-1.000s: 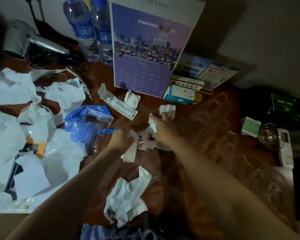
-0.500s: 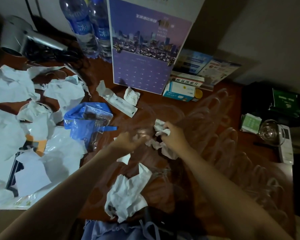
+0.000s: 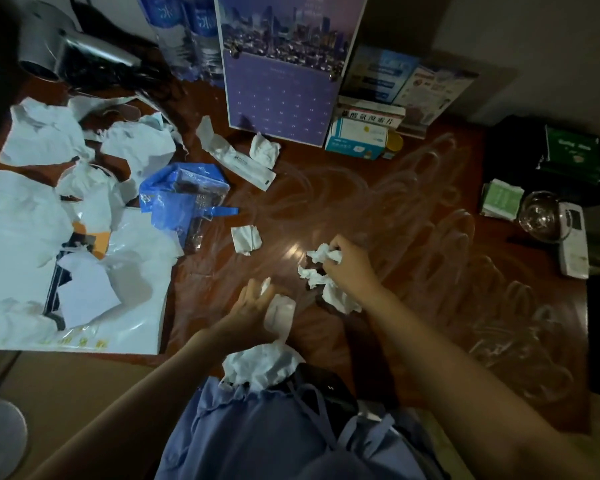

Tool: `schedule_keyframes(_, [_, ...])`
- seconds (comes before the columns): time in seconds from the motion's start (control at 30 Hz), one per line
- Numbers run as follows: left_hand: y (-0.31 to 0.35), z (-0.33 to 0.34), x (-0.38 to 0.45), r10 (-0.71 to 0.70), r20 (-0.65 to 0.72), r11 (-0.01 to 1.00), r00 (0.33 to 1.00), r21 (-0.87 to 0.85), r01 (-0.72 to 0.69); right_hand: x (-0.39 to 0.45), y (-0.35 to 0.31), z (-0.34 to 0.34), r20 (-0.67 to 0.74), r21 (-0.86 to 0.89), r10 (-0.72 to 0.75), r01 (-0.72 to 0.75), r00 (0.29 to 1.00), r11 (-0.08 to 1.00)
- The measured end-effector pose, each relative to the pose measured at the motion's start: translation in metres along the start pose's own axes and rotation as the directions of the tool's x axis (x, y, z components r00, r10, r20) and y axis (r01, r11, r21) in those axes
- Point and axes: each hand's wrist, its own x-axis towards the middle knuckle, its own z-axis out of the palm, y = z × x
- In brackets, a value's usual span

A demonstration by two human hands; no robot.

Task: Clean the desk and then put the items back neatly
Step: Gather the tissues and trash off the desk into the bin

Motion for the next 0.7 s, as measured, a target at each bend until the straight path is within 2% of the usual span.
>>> schedule_keyframes(0.1, [-0.004,0.010,0.003,0.021,-0.069,0.993,0.997,-0.117,-0.029,-0.014,0.008,-0.003,0.004,0.004,0.021,-0.021,1.000,1.000])
schedule_keyframes(0.27, [0.002,0.011,0.008,-0.060,-0.043,0.928,0.997,-0.371,0.040,-0.037,0.020,-0.009,-0.028,0.052,0.091,-0.090,0.995,0.995])
schedule_keyframes(0.43, [0.017,0.013,0.009,-0.053,-0.092,0.895,0.994,-0.445,0.007,-0.053,0.029,-0.012,-0.043,0.086,0.126,-0.122,0.991,0.989])
schedule_keyframes(0.53, [0.028,0.019,0.007,-0.015,0.055,0.967,0.998,-0.254,0.028,-0.060,0.038,-0.016,-0.047,0.087,0.141,-0.137,0.989,0.987])
schedule_keyframes(0.63, [0.036,0.031,0.005,0.053,0.139,0.998,0.989,0.025,-0.057,-0.064,0.044,-0.022,-0.059,0.094,0.146,-0.140,0.988,0.986])
schedule_keyframes(0.7, [0.036,0.041,0.006,0.034,0.132,0.999,0.991,-0.043,-0.028,-0.066,0.047,-0.025,-0.075,0.092,0.147,-0.140,0.986,0.986])
